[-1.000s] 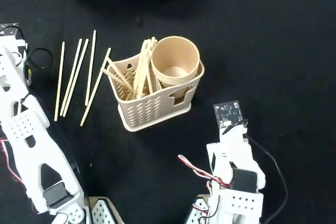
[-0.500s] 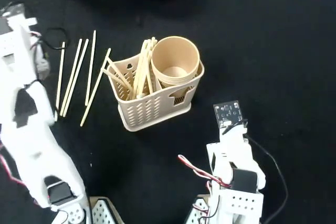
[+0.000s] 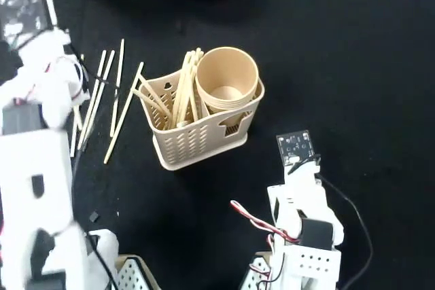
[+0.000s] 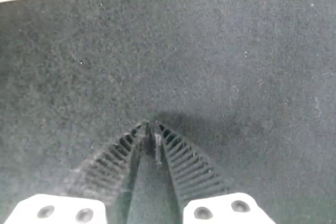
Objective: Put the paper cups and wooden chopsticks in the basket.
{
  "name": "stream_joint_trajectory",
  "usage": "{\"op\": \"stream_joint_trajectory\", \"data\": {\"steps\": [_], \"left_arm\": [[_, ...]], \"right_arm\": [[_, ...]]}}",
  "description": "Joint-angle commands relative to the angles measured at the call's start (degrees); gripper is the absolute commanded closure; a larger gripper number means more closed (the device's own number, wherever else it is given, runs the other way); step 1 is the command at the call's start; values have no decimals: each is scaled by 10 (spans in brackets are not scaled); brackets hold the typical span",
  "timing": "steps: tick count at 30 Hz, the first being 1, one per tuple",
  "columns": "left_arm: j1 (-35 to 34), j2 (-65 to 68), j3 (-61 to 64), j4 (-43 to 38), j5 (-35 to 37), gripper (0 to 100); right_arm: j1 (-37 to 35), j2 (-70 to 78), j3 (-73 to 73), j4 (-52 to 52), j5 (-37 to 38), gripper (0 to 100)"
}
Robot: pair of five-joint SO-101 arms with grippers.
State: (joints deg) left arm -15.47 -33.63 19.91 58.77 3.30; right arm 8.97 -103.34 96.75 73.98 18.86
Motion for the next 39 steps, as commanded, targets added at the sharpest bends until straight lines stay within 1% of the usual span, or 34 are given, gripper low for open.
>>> {"op": "stream_joint_trajectory", "data": {"steps": [1,7,11,15,20,22,25,32,36,39], "left_arm": [[31,-156,84,-111,40,971],[109,-292,176,-237,36,971],[164,-353,225,-331,36,971],[225,-381,249,-390,38,971],[288,-363,249,-453,39,971],[311,-348,250,-467,38,971],[323,-319,255,-464,40,971],[325,-264,302,-470,40,971],[327,-262,335,-503,40,971],[327,-262,356,-508,40,971]], "right_arm": [[-6,-40,-2,3,4,985],[-6,-40,-2,3,4,985],[-6,-40,-2,3,4,985],[-6,-40,-2,3,4,985],[-6,-40,-2,3,4,985],[-6,-40,-2,3,4,985],[-6,-40,-2,3,4,985],[-6,-40,-2,3,4,985],[-6,-40,-2,3,4,985],[-6,-40,-2,3,4,985]]}}
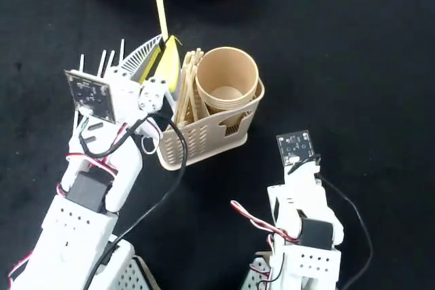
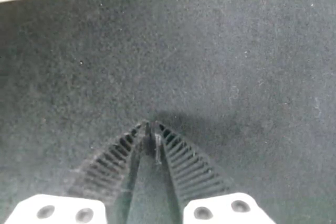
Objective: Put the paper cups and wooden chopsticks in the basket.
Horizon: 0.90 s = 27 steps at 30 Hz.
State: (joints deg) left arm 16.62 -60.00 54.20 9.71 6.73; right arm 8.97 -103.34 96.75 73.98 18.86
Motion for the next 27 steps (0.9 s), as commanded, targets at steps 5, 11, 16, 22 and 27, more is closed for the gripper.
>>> {"op": "stream_joint_trajectory", "data": {"steps": [5,11,16,22,27], "left_arm": [[6,3,36,-17,6,971],[6,3,51,-15,7,971],[6,3,65,-16,6,971],[6,7,80,-15,5,971],[1,2,116,-17,2,971]], "right_arm": [[-6,-40,-2,3,4,985],[-6,-40,-2,3,4,985],[-6,-40,-2,3,4,985],[-6,-40,-2,3,4,985],[-6,-40,-2,3,4,985]]}}
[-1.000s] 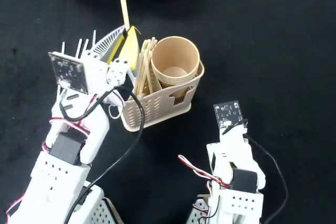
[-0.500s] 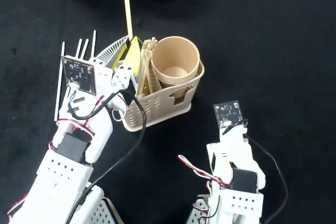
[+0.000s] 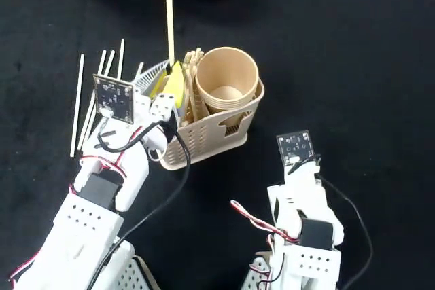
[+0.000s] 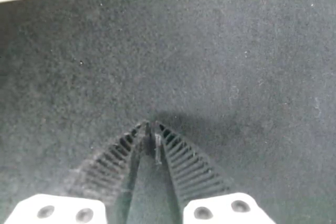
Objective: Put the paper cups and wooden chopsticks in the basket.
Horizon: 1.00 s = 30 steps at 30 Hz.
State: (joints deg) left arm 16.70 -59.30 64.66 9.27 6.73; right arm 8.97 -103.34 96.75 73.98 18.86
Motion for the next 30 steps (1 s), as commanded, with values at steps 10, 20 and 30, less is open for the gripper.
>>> {"op": "stream_joint_trajectory", "data": {"steps": [10,20,30], "left_arm": [[5,-4,17,-11,4,971],[32,-4,30,-10,3,971],[48,-3,38,-11,2,971]], "right_arm": [[-6,-40,-2,3,4,985],[-6,-40,-2,3,4,985],[-6,-40,-2,3,4,985]]}}
